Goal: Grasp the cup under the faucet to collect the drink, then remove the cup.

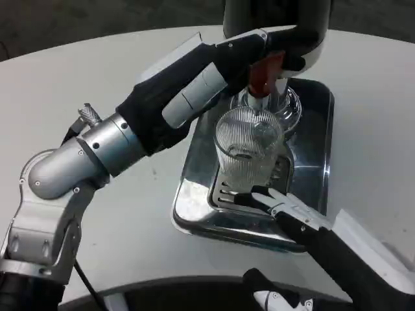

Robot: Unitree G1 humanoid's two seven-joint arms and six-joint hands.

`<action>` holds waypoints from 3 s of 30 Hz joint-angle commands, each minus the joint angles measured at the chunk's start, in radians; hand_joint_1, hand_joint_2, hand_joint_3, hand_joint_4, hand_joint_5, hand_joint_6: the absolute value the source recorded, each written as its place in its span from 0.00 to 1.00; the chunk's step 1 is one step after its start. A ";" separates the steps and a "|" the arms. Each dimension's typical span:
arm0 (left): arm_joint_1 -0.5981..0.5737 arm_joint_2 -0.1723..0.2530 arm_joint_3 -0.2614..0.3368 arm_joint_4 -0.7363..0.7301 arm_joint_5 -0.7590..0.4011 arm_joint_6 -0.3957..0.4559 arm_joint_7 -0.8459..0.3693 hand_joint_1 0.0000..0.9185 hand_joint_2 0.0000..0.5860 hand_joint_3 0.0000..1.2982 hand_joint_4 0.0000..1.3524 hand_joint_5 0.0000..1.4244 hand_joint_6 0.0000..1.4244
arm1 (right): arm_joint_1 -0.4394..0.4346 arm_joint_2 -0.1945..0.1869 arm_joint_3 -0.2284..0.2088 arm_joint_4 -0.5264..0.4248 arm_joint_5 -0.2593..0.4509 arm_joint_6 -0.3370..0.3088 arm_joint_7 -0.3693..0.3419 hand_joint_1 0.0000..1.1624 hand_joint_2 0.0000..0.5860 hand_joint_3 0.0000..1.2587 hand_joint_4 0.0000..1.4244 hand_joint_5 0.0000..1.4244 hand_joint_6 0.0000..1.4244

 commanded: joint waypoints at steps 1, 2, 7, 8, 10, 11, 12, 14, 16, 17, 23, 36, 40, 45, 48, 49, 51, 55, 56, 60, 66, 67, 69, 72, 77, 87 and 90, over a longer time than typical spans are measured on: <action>0.037 0.018 -0.042 0.017 0.038 -0.025 -0.047 0.00 0.08 0.18 0.05 0.11 0.05 | 0.006 0.006 0.007 0.002 -0.001 0.005 -0.008 0.58 0.77 0.11 0.03 0.00 0.00; 0.037 0.021 -0.044 0.017 0.041 -0.030 -0.047 0.00 0.08 0.18 0.05 0.11 0.05 | 0.007 0.006 0.007 0.002 -0.001 0.004 -0.009 0.58 0.77 0.11 0.03 0.00 0.00; 0.037 0.029 -0.055 0.021 0.063 -0.059 -0.050 0.00 0.08 0.18 0.05 0.11 0.04 | 0.013 0.007 0.006 0.000 -0.002 0.003 -0.013 0.58 0.77 0.11 0.03 0.00 0.00; 0.036 0.030 -0.057 0.022 0.067 -0.064 -0.050 0.00 0.08 0.18 0.05 0.11 0.04 | 0.014 0.007 0.005 0.000 -0.002 0.003 -0.013 0.58 0.77 0.11 0.03 0.00 0.00; 0.036 0.035 -0.065 0.026 0.081 -0.079 -0.048 0.00 0.08 0.18 0.05 0.11 0.04 | 0.016 0.006 0.002 -0.001 0.000 0.002 -0.014 0.58 0.77 0.11 0.03 0.00 0.00; 0.035 0.036 -0.068 0.028 0.084 -0.085 -0.047 0.00 0.08 0.18 0.05 0.11 0.04 | 0.016 0.006 0.001 -0.001 0.001 0.002 -0.013 0.58 0.77 0.11 0.03 0.00 0.00; 0.034 0.038 -0.071 0.031 0.090 -0.093 -0.046 0.00 0.08 0.18 0.05 0.11 0.04 | 0.017 0.006 0.000 -0.002 0.001 0.002 -0.014 0.58 0.77 0.11 0.03 0.00 0.00; 0.031 0.041 -0.076 0.037 0.100 -0.107 -0.043 0.00 0.08 0.18 0.05 0.11 0.04 | 0.017 0.006 -0.002 -0.002 0.002 0.001 -0.014 0.58 0.77 0.11 0.03 0.00 0.00; 0.029 0.041 -0.078 0.042 0.107 -0.117 -0.042 0.00 0.09 0.19 0.05 0.11 0.04 | 0.018 0.007 -0.002 -0.003 0.003 0.001 -0.015 0.58 0.77 0.11 0.03 0.00 0.00; 0.027 0.042 -0.080 0.046 0.112 -0.123 -0.042 0.00 0.09 0.19 0.05 0.11 0.04 | 0.018 0.007 -0.002 -0.003 0.003 0.001 -0.015 0.58 0.77 0.11 0.03 0.00 0.00; 0.013 0.053 -0.091 0.064 0.140 -0.160 -0.036 0.00 0.09 0.19 0.05 0.11 0.03 | 0.022 0.008 0.000 -0.005 0.002 0.000 -0.018 0.58 0.77 0.11 0.03 0.00 0.00; 0.020 0.075 -0.107 0.064 0.173 -0.206 -0.025 0.00 0.09 0.21 0.06 0.10 0.03 | 0.026 0.010 0.004 -0.006 -0.001 -0.003 -0.022 0.58 0.77 0.11 0.03 0.00 0.00; 0.024 0.086 -0.115 0.061 0.181 -0.219 -0.019 0.00 0.09 0.21 0.06 0.10 0.03 | 0.028 0.010 0.004 -0.007 -0.001 -0.003 -0.024 0.58 0.77 0.11 0.03 0.00 0.00; 0.026 0.092 -0.121 0.062 0.190 -0.229 -0.016 0.00 0.09 0.23 0.06 0.11 0.03 | 0.030 0.010 0.005 -0.007 -0.001 -0.004 -0.025 0.58 0.77 0.11 0.03 0.00 0.00; 0.027 0.096 -0.124 0.062 0.196 -0.236 -0.015 0.00 0.10 0.23 0.06 0.11 0.03 | 0.030 0.010 0.005 -0.006 -0.001 -0.005 -0.026 0.58 0.77 0.11 0.03 0.00 0.00; 0.027 0.097 -0.125 0.062 0.197 -0.238 -0.014 0.00 0.10 0.23 0.06 0.11 0.03 | 0.030 0.011 0.005 -0.006 -0.001 -0.005 -0.027 0.58 0.77 0.11 0.03 0.00 0.00; 0.026 0.100 -0.127 0.061 0.202 -0.241 -0.012 0.00 0.10 0.23 0.07 0.11 0.03 | 0.030 0.011 0.005 -0.004 -0.001 -0.005 -0.028 0.58 0.77 0.11 0.03 0.00 0.00; 0.022 0.105 -0.129 0.063 0.214 -0.248 -0.009 0.00 0.10 0.23 0.07 0.11 0.03 | 0.030 0.016 0.000 0.001 0.003 -0.001 -0.034 0.58 0.77 0.11 0.03 0.00 0.00; 0.020 0.108 -0.130 0.063 0.219 -0.252 -0.007 0.00 0.10 0.23 0.07 0.11 0.03 | 0.030 0.017 -0.001 0.002 0.004 0.000 -0.036 0.58 0.77 0.11 0.03 0.00 0.00; 0.020 0.118 -0.133 0.056 0.238 -0.266 0.000 0.00 0.11 0.23 0.07 0.11 0.03 | 0.029 0.013 -0.014 0.010 0.012 -0.004 -0.035 0.58 0.77 0.11 0.03 0.00 0.00; 0.021 0.125 -0.135 0.051 0.255 -0.273 0.007 0.00 0.11 0.23 0.07 0.11 0.03 | 0.009 0.020 -0.027 0.040 0.017 -0.005 -0.042 0.60 0.72 0.11 0.04 0.00 0.00; 0.021 0.127 -0.136 0.051 0.256 -0.274 0.009 0.00 0.11 0.23 0.07 0.11 0.03 | 0.007 0.022 -0.029 0.047 0.018 -0.005 -0.045 0.61 0.68 0.11 0.04 0.00 0.00; 0.022 0.130 -0.138 0.051 0.260 -0.275 0.012 0.00 0.11 0.23 0.07 0.11 0.03 | 0.003 0.026 -0.035 0.059 0.018 -0.006 -0.053 0.65 0.63 0.11 0.04 0.00 0.00; 0.023 0.135 -0.141 0.050 0.263 -0.279 0.016 0.00 0.11 0.21 0.07 0.11 0.03 | -0.007 0.039 -0.047 0.086 0.022 -0.002 -0.075 0.68 0.55 0.11 0.04 0.00 0.00; 0.025 0.139 -0.143 0.050 0.266 -0.283 0.020 0.00 0.11 0.18 0.07 0.11 0.03 | -0.023 0.063 -0.058 0.123 0.023 -0.005 -0.121 0.76 0.40 0.13 0.05 0.01 0.02; 0.030 0.146 -0.146 0.049 0.277 -0.289 0.032 0.00 0.12 0.15 0.07 0.11 0.02 | -0.066 0.119 -0.070 0.202 0.055 -0.003 -0.193 0.75 0.33 0.06 0.05 0.02 0.04; 0.029 0.146 -0.146 0.050 0.279 -0.290 0.034 0.00 0.12 0.15 0.07 0.11 0.02 | -0.075 0.134 -0.071 0.229 0.072 -0.010 -0.219 0.76 0.32 0.06 0.04 0.02 0.05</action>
